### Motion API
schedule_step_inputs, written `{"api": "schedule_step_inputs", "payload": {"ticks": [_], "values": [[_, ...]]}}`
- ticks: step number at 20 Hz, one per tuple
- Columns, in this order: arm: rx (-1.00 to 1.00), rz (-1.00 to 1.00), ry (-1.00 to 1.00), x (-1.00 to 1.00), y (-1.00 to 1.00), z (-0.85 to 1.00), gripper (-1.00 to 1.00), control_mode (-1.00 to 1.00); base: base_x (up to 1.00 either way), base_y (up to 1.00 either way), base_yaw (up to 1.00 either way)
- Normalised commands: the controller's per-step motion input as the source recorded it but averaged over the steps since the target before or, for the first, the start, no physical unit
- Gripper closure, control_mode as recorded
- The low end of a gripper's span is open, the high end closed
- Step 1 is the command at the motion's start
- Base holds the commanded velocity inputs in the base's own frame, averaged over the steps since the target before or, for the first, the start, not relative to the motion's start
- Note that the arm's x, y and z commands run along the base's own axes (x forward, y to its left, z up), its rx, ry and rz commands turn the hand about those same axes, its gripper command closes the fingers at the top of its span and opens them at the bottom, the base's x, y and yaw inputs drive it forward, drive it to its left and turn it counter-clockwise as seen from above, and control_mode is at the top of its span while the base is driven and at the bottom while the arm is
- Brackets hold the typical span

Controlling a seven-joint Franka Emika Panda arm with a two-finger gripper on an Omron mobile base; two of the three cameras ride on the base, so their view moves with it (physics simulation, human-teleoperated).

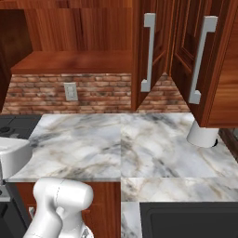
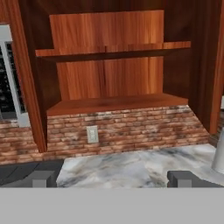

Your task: Close all open cabinet doors.

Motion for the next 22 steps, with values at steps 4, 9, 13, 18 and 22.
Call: {"api": "schedule_step_inputs", "payload": {"ticks": [4,9,13,18,22], "values": [[-0.02,-0.14,-0.26,-0.06,0.03,0.00,-1.00,-1.00,0.00,0.00,0.00],[-0.01,-0.13,-0.25,0.00,0.07,0.06,-1.00,-1.00,0.00,0.00,0.00],[-0.02,-0.05,-0.15,0.00,0.21,0.31,-1.00,-1.00,0.00,0.00,0.00],[-0.03,-0.04,-0.14,0.00,0.33,0.34,-1.00,-1.00,0.00,0.00,0.00],[-0.03,-0.03,-0.14,-0.03,0.32,0.20,-1.00,-1.00,0.00,0.00,0.00]]}}
